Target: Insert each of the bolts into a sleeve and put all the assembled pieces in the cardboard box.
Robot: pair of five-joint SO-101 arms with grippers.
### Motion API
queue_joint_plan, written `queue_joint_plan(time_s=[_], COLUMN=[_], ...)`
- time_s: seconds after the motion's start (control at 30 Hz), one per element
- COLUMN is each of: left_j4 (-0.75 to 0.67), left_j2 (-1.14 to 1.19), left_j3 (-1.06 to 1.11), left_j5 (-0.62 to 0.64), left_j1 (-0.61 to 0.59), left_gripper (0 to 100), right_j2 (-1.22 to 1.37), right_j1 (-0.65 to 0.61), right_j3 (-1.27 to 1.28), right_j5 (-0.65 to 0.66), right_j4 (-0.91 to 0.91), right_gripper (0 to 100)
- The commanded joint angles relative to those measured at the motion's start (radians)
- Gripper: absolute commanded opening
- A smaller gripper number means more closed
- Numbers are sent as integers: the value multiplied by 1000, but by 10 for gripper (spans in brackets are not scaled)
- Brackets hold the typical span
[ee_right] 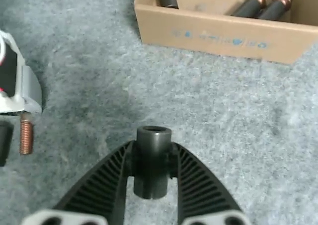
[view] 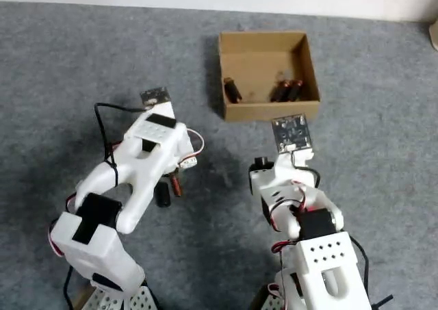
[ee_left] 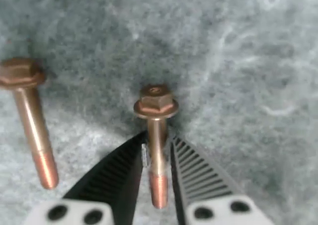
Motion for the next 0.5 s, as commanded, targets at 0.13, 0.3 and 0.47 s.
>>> queue_joint_plan(time_s=[0.13, 0.3, 0.47], left_j4=[299, 376, 376], left_j2=[-608, -1058, -1434], left_j3=[-188, -148, 67], left_j5=[-307, -483, -555], left_j1=[48, 61, 68], left_gripper=[4, 4, 4], right_j2=[-76, -338, -745], right_j1=[-8, -47, -166], right_j3=[1, 81, 189], right_j5=[6, 11, 14], right_j4=[-22, -41, 36], right_gripper=[4, 4, 4])
